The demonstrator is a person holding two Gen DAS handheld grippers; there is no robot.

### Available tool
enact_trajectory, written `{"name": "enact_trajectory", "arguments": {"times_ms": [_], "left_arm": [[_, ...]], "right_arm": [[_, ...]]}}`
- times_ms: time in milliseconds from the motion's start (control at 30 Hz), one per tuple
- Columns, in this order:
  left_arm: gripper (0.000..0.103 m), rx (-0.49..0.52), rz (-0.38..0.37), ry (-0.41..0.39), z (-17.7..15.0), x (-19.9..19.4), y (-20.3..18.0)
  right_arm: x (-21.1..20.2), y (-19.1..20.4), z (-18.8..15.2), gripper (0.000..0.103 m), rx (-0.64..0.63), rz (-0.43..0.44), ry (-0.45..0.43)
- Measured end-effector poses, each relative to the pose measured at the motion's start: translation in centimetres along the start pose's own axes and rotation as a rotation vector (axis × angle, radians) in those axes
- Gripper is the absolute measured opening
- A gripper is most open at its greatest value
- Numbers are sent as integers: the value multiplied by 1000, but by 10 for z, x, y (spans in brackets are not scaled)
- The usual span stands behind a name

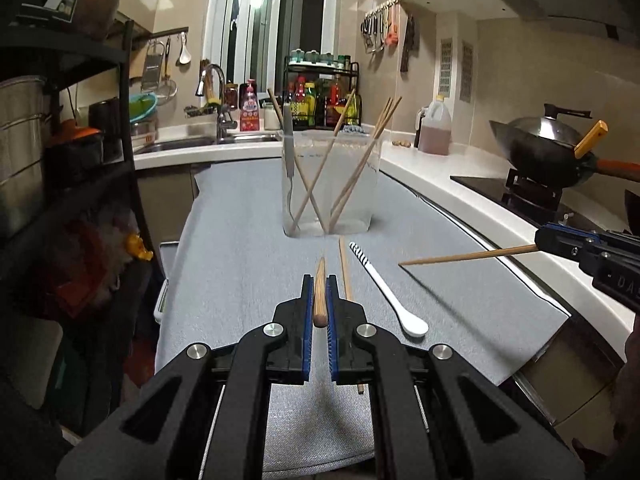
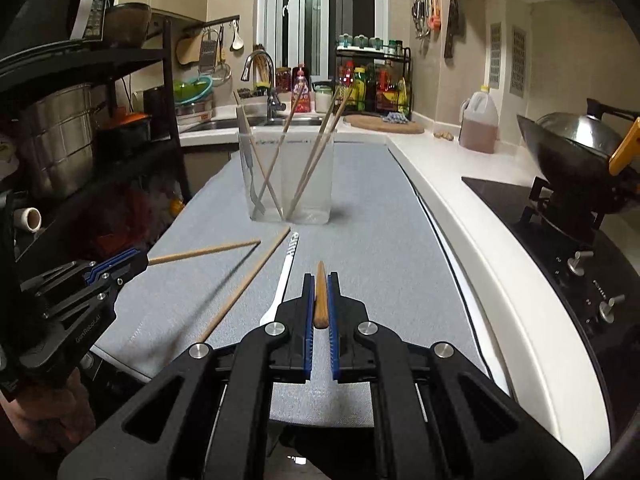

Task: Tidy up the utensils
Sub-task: 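Carry the chopsticks above the clear container and lower them in with both grippers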

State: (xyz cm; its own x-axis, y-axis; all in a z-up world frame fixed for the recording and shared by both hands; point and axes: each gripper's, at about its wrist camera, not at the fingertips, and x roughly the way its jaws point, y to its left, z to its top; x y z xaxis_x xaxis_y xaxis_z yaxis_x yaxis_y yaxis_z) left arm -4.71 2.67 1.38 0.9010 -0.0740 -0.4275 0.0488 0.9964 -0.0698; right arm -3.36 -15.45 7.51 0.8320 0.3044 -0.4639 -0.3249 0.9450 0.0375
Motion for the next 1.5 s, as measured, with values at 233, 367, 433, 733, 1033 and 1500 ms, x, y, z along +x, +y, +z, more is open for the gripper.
{"name": "enact_trajectory", "arguments": {"times_ms": [233,367,433,733,1033,1500], "left_arm": [[6,-15,-3,-41,29,-7,7],[6,-30,-16,-38,46,-9,11],[6,-32,-19,-34,56,-12,13],[6,-59,-61,-15,95,-17,26],[6,-85,-69,62,108,-1,33],[6,-86,-131,49,195,25,48]], "right_arm": [[-6,-2,25,6,-1,20,-40],[-7,-4,41,6,7,37,-64],[-7,-6,48,6,19,48,-69],[-8,-15,68,6,54,84,-89],[5,-22,83,6,85,125,-69],[22,-27,161,6,94,229,-130]]}}
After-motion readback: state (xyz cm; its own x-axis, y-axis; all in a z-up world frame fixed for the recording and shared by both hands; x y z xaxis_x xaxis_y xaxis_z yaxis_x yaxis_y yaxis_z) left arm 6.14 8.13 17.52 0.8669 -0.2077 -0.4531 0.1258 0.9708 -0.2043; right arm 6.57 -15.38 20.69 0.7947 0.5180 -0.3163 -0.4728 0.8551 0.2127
